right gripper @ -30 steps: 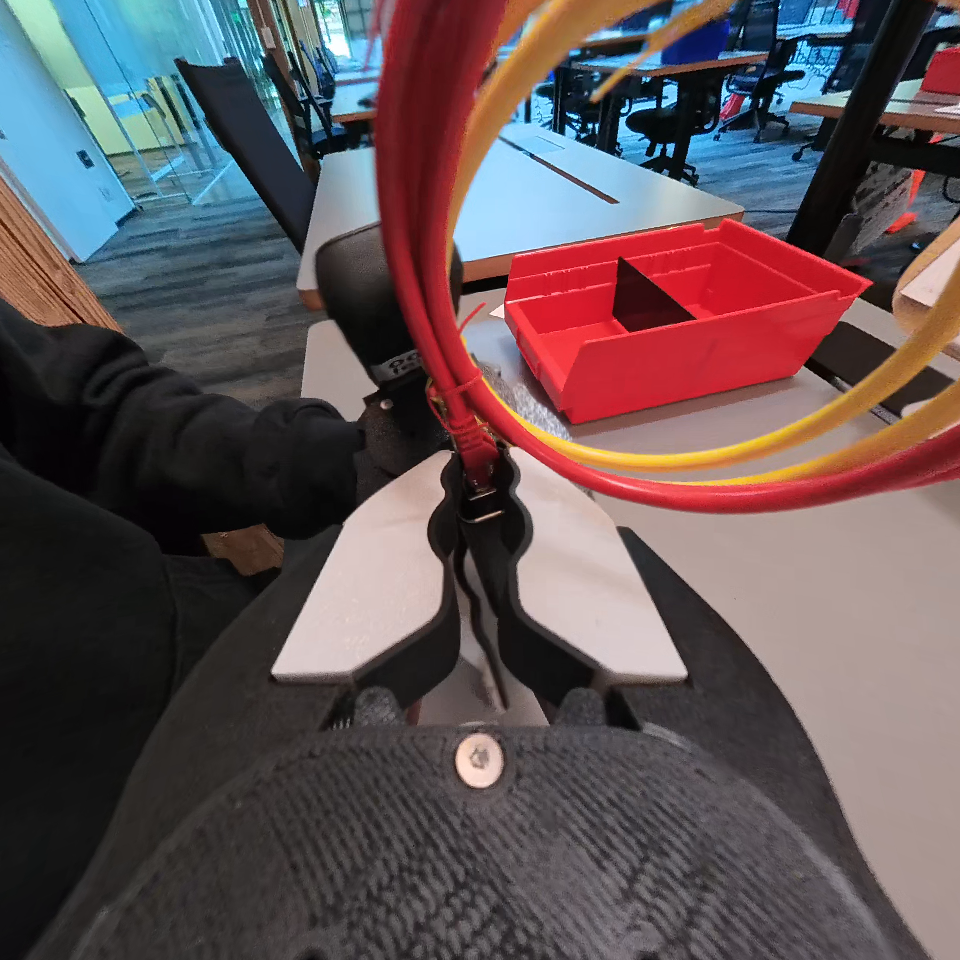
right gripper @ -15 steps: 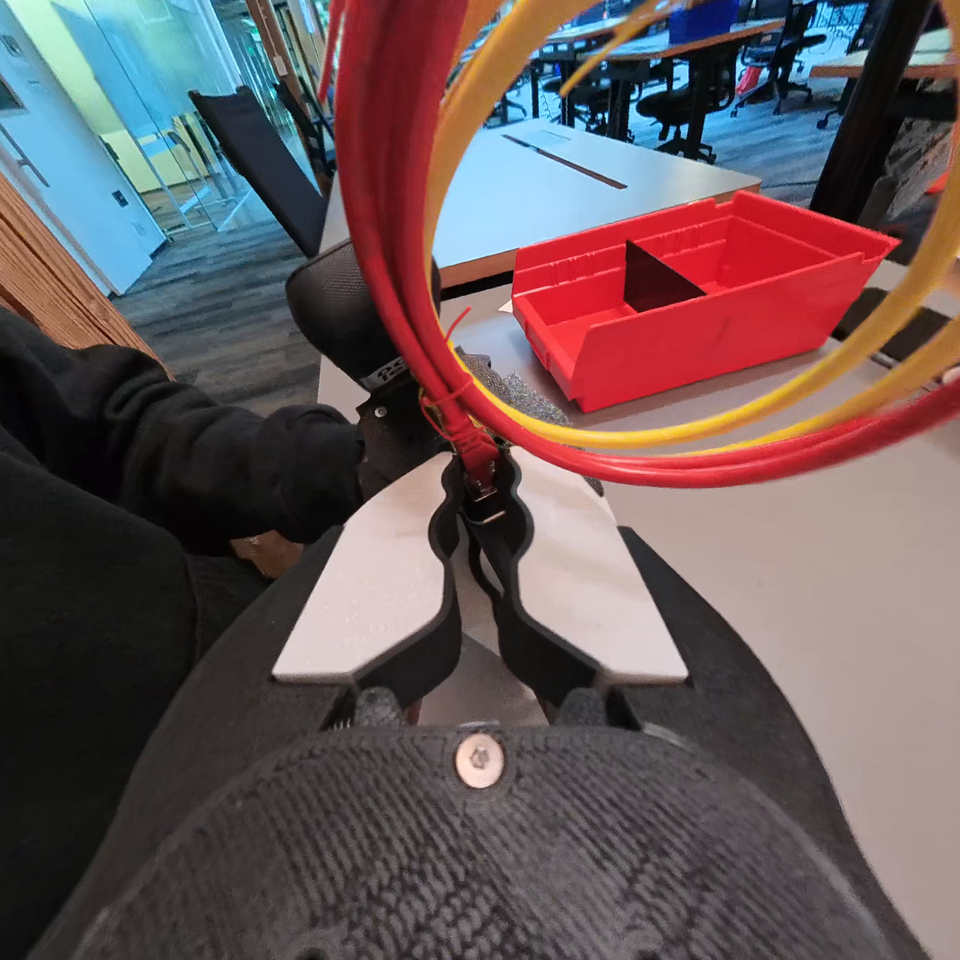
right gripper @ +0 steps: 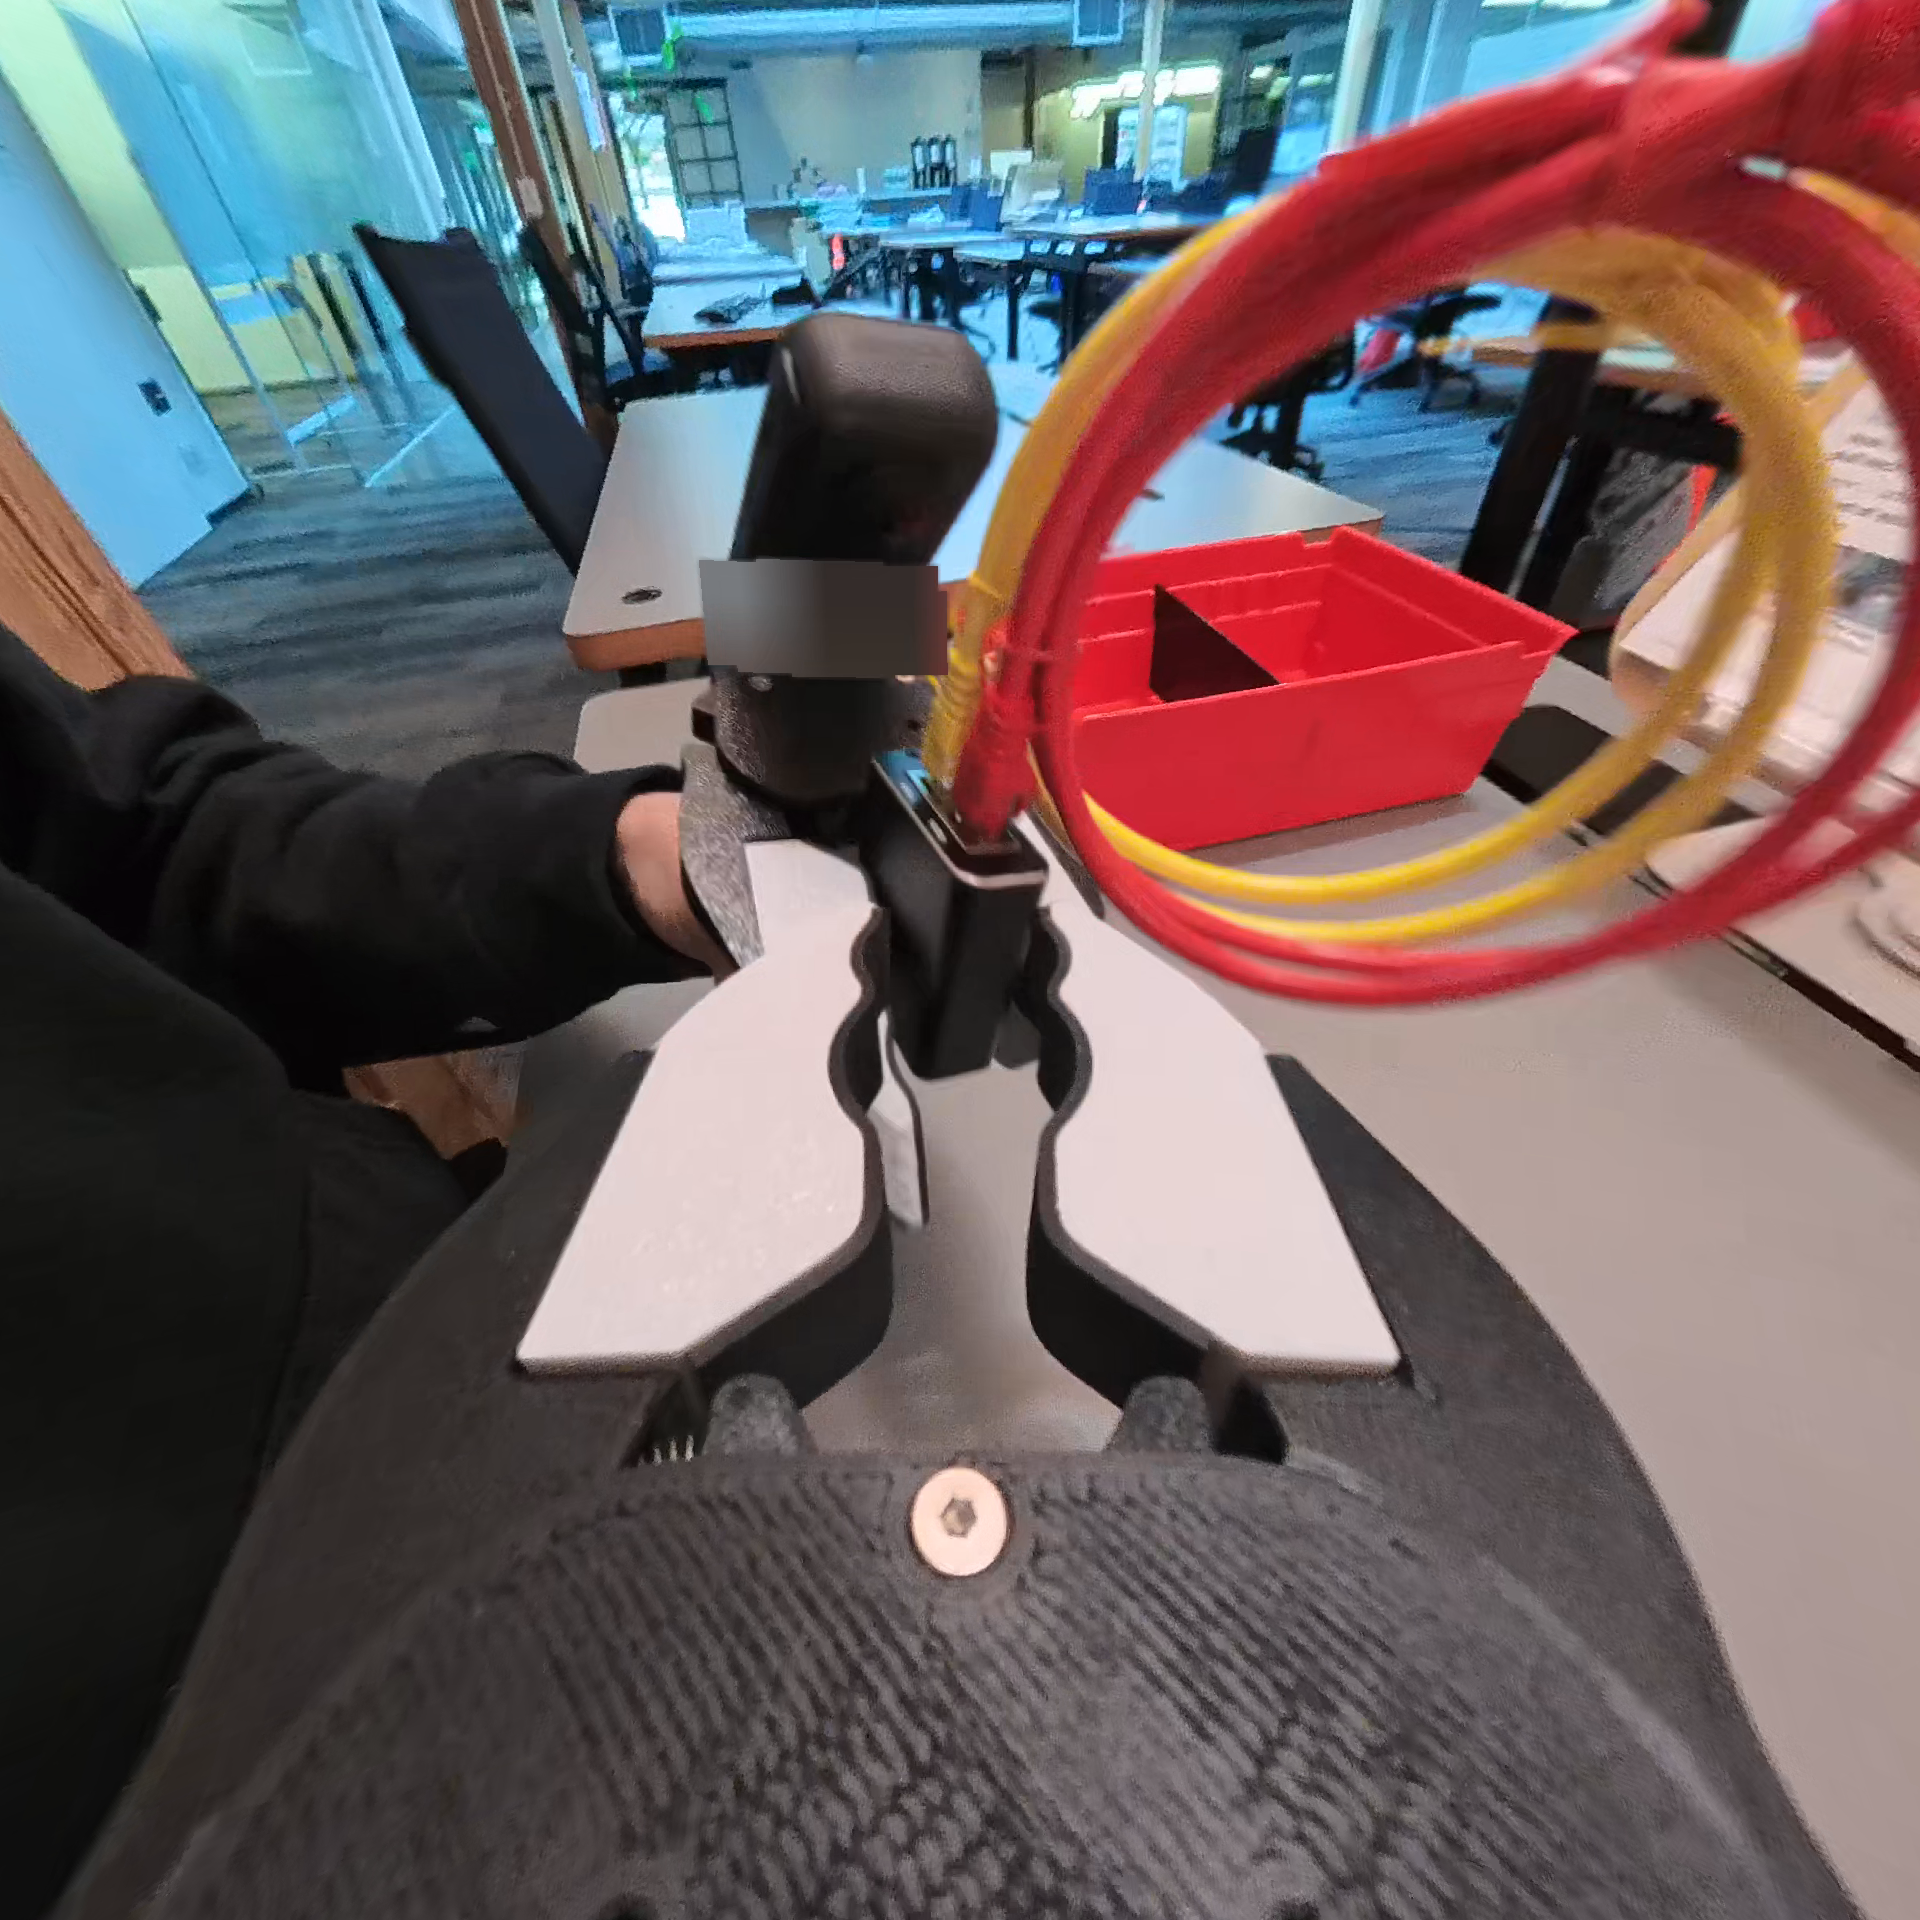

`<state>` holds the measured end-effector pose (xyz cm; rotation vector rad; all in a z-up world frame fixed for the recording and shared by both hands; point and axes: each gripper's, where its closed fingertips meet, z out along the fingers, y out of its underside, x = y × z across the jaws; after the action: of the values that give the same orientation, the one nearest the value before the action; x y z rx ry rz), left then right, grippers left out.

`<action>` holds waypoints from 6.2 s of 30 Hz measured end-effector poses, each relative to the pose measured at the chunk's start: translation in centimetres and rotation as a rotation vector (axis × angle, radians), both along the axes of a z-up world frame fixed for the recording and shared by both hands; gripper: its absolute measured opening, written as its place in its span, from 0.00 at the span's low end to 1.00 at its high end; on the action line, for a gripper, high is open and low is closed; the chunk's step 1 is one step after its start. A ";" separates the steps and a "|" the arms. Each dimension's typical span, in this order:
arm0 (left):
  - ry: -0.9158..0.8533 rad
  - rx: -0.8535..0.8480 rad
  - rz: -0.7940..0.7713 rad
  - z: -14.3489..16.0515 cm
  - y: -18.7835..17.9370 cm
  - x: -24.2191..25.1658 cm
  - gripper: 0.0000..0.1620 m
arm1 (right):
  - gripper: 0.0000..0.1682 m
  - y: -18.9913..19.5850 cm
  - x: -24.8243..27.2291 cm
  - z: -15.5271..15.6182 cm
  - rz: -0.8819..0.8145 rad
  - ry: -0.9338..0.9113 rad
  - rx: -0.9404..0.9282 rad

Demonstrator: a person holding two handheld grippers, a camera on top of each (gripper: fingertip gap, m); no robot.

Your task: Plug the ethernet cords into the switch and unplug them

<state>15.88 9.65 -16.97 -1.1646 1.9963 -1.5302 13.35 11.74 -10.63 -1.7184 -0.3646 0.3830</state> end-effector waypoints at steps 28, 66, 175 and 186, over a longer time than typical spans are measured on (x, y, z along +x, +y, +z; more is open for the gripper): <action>-0.028 0.274 0.073 -0.8 0.2 3.2 0.30 | 0.25 -1.0 3.0 -1.3 -0.018 0.133 0.088; -0.212 0.019 0.036 6.7 -0.8 1.2 0.33 | 0.15 -5.0 5.9 0.0 0.037 0.162 0.285; -0.154 -0.208 0.045 7.5 -1.0 1.4 0.07 | 0.16 -1.9 1.6 -1.5 0.065 0.279 0.064; -0.163 -0.155 0.050 7.1 -1.2 1.6 0.07 | 0.16 -2.0 1.7 -1.9 0.084 0.333 0.059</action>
<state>17.47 8.48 -9.88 -1.1001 1.7578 -1.7215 15.03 9.69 -12.53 -1.5516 -0.2022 0.7018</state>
